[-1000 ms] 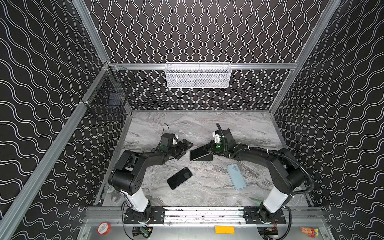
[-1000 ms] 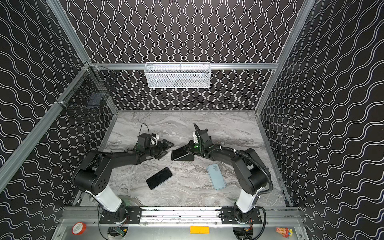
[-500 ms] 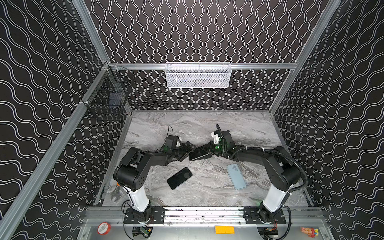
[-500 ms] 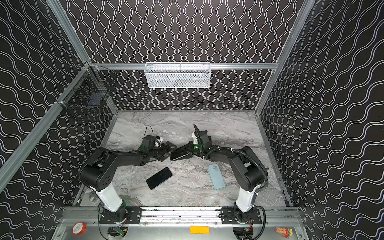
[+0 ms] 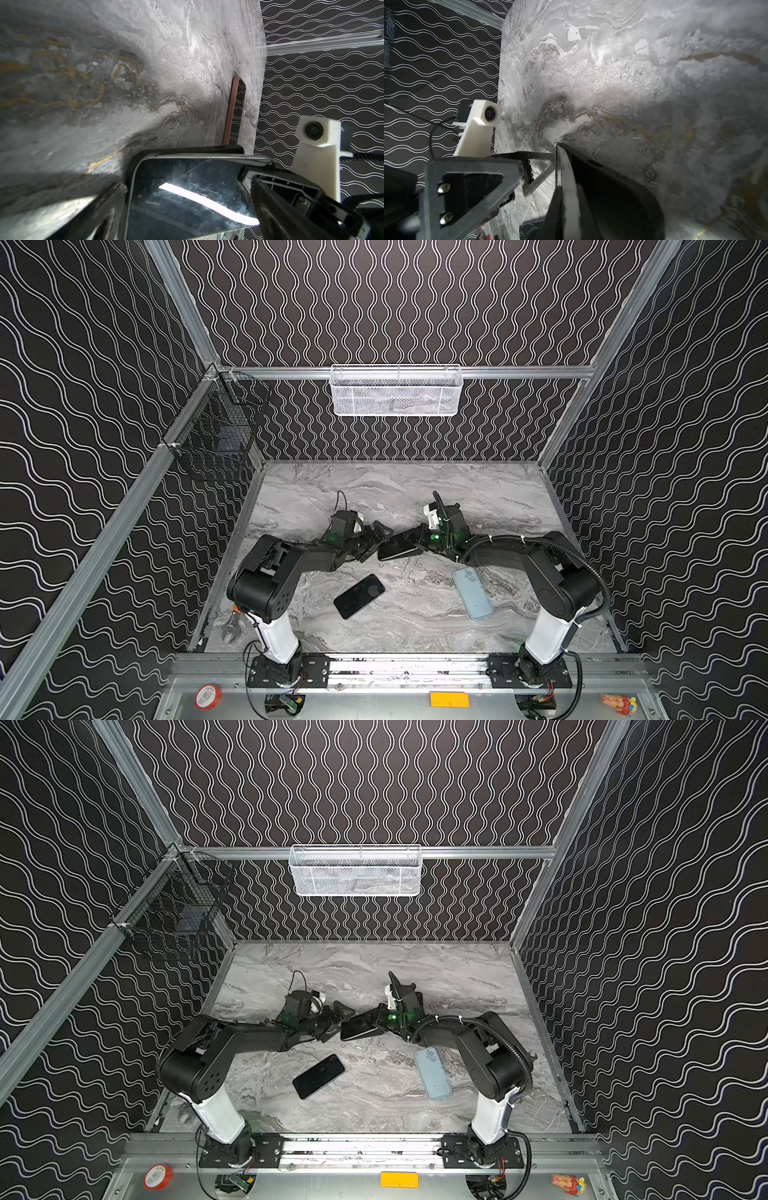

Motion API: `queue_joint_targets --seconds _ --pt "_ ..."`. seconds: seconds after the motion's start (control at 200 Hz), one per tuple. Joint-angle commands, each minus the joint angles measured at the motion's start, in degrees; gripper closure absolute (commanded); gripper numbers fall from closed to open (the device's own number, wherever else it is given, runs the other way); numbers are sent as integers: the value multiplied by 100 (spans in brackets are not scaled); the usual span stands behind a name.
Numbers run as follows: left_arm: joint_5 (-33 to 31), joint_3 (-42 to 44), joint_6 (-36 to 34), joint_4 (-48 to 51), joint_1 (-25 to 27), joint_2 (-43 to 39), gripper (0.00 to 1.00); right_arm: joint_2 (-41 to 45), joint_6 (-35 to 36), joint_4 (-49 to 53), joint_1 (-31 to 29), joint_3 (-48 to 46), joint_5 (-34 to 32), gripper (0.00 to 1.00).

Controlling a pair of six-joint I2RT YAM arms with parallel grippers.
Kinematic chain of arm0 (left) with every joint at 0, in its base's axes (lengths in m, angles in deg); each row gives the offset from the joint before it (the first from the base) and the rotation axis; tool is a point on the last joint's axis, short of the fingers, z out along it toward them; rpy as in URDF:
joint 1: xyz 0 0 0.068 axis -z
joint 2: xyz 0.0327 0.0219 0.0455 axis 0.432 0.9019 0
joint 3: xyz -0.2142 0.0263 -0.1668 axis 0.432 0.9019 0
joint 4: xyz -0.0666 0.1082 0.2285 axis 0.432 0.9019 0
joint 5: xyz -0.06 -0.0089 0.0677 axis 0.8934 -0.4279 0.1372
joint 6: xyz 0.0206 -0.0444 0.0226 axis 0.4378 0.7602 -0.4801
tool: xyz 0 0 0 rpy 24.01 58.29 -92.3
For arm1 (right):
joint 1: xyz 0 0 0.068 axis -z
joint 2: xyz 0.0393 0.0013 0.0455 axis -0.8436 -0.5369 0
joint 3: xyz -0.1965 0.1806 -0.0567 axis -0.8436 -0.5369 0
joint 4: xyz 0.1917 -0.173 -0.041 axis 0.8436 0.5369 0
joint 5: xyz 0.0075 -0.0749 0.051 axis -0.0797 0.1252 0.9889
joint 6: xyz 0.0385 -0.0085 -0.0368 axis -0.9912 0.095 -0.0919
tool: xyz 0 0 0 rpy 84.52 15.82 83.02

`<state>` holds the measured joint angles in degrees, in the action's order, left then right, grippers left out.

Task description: Put the phone into the phone case

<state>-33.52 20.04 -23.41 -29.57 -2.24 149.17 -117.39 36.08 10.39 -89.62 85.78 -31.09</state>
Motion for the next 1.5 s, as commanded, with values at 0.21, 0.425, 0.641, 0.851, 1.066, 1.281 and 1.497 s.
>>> queue_joint_targets --seconds 0.21,0.425,0.641,0.851,1.066,1.281,1.497 --pt "172 -27 84 -206 89 25 1 -135 767 1712 -27 31 -1274 92" --pt "165 -30 93 -215 99 32 2 -6 877 1796 -16 102 -1352 83" --pt "164 -82 90 -194 101 16 2 184 945 1824 -16 113 -1388 74" --pt "84 -49 40 -75 107 -129 2 351 1101 1933 -21 181 -1482 64" --pt "25 56 58 -100 116 -243 2 528 1360 2184 -17 396 -1671 50" --pt "-41 97 3 21 108 -442 2 771 1598 2460 -17 557 -1945 34" --pt "44 52 -122 238 108 -466 2 1030 1683 2788 -13 570 -2196 36"
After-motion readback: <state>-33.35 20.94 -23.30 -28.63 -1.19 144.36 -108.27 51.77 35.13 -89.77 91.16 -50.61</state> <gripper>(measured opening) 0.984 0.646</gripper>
